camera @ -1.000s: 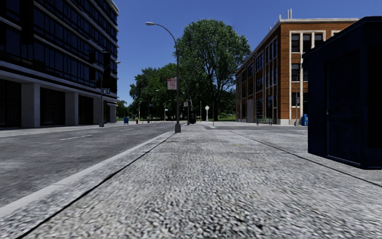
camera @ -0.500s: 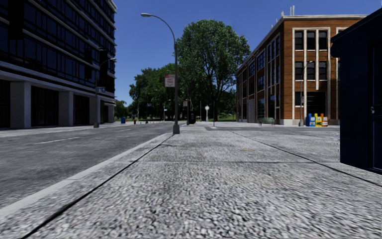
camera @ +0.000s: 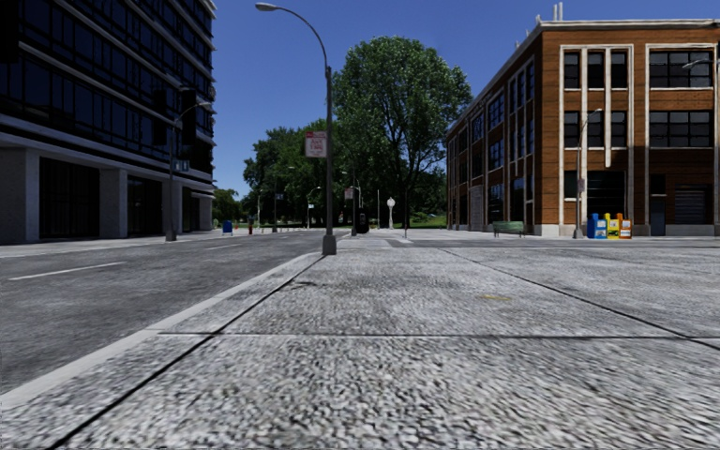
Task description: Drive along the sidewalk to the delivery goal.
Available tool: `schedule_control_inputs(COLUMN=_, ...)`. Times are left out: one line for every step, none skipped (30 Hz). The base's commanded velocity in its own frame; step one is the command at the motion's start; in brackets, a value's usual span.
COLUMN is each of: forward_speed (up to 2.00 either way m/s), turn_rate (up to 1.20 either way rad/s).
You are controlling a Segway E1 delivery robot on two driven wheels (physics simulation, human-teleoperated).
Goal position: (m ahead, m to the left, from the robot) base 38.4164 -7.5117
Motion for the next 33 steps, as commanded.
schedule_control_inputs(forward_speed=2.00, turn_rate=0.00)
schedule_control_inputs(forward_speed=2.00, turn_rate=0.00)
schedule_control_inputs(forward_speed=2.00, turn_rate=0.00)
schedule_control_inputs(forward_speed=2.00, turn_rate=0.00)
schedule_control_inputs(forward_speed=2.00, turn_rate=0.00)
schedule_control_inputs(forward_speed=2.00, turn_rate=0.00)
schedule_control_inputs(forward_speed=2.00, turn_rate=0.00)
schedule_control_inputs(forward_speed=2.00, turn_rate=0.00)
schedule_control_inputs(forward_speed=2.00, turn_rate=0.00)
schedule_control_inputs(forward_speed=2.00, turn_rate=0.00)
schedule_control_inputs(forward_speed=2.00, turn_rate=0.00)
schedule_control_inputs(forward_speed=2.00, turn_rate=0.00)
schedule_control_inputs(forward_speed=2.00, turn_rate=0.00)
schedule_control_inputs(forward_speed=2.00, turn_rate=0.00)
schedule_control_inputs(forward_speed=2.00, turn_rate=0.00)
schedule_control_inputs(forward_speed=2.00, turn_rate=0.00)
schedule_control_inputs(forward_speed=2.00, turn_rate=0.00)
schedule_control_inputs(forward_speed=2.00, turn_rate=0.00)
schedule_control_inputs(forward_speed=2.00, turn_rate=0.00)
schedule_control_inputs(forward_speed=2.00, turn_rate=0.00)
schedule_control_inputs(forward_speed=2.00, turn_rate=0.00)
schedule_control_inputs(forward_speed=2.00, turn_rate=0.00)
schedule_control_inputs(forward_speed=1.99, turn_rate=0.00)
schedule_control_inputs(forward_speed=1.98, turn_rate=0.00)
schedule_control_inputs(forward_speed=1.98, turn_rate=0.00)
schedule_control_inputs(forward_speed=1.98, turn_rate=0.00)
schedule_control_inputs(forward_speed=1.98, turn_rate=0.00)
schedule_control_inputs(forward_speed=1.98, turn_rate=0.00)
schedule_control_inputs(forward_speed=1.97, turn_rate=0.00)
schedule_control_inputs(forward_speed=1.95, turn_rate=0.00)
schedule_control_inputs(forward_speed=1.95, turn_rate=0.00)
schedule_control_inputs(forward_speed=1.95, turn_rate=0.00)
schedule_control_inputs(forward_speed=1.94, turn_rate=0.00)
